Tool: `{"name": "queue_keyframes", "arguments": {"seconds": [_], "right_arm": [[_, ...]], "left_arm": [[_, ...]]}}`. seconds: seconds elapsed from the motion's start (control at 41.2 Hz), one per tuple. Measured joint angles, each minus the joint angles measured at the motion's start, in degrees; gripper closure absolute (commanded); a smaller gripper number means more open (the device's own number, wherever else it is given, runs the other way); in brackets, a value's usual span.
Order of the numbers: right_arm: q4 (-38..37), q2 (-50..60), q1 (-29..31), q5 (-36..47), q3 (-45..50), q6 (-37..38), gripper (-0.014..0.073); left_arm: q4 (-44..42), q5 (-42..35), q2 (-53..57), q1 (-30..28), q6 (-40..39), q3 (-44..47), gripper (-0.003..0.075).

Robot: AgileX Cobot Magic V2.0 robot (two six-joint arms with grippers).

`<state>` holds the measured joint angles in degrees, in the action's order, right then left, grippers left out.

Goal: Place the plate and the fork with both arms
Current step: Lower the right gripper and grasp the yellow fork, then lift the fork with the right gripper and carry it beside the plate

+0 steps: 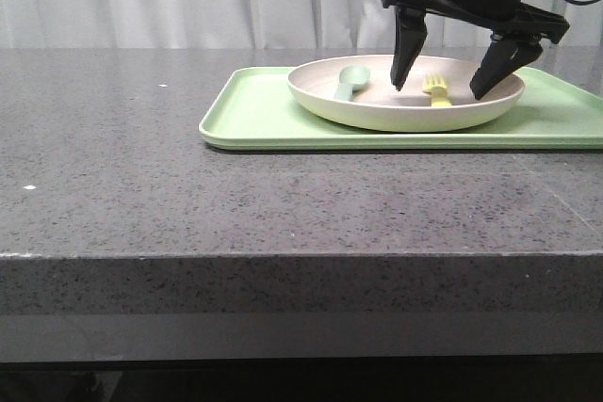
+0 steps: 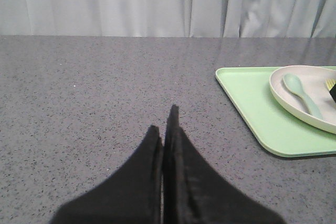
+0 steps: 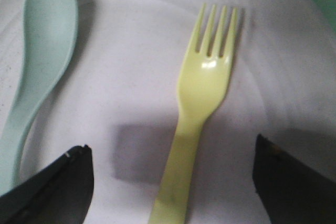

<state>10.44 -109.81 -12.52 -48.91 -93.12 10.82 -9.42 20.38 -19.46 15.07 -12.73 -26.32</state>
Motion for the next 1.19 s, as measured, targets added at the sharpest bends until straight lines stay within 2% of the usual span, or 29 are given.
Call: {"name": "queue_keyframes", "arguments": {"seconds": [0.267,0.534,0.826,1.069,1.19], "right_arm": [[0.00,-0.66,0.00,0.17,-0.28,0.00,-0.0016],[-0.51,-0.79,0.05,-0.62,-0.28,0.00,0.0318],[-0.41,-0.88,0.05,-1.09,-0.28,0.00,0.0427],[-0.06,-0.92,0.05,-1.09,-0.28,0.00,0.0596],[-0.06,-0.92,0.05,-1.09,-0.28,0.00,0.0644]], "left_arm": [[0.00,0.00,0.00,0.00,0.00,0.00,0.0738],[0.00,0.00,0.00,0.00,0.00,0.00,0.0738],[0.00,0.00,0.00,0.00,0.00,0.00,0.0738],[0.00,0.00,0.00,0.00,0.00,0.00,0.0738],[0.00,0.00,0.00,0.00,0.00,0.00,0.0738]]}}
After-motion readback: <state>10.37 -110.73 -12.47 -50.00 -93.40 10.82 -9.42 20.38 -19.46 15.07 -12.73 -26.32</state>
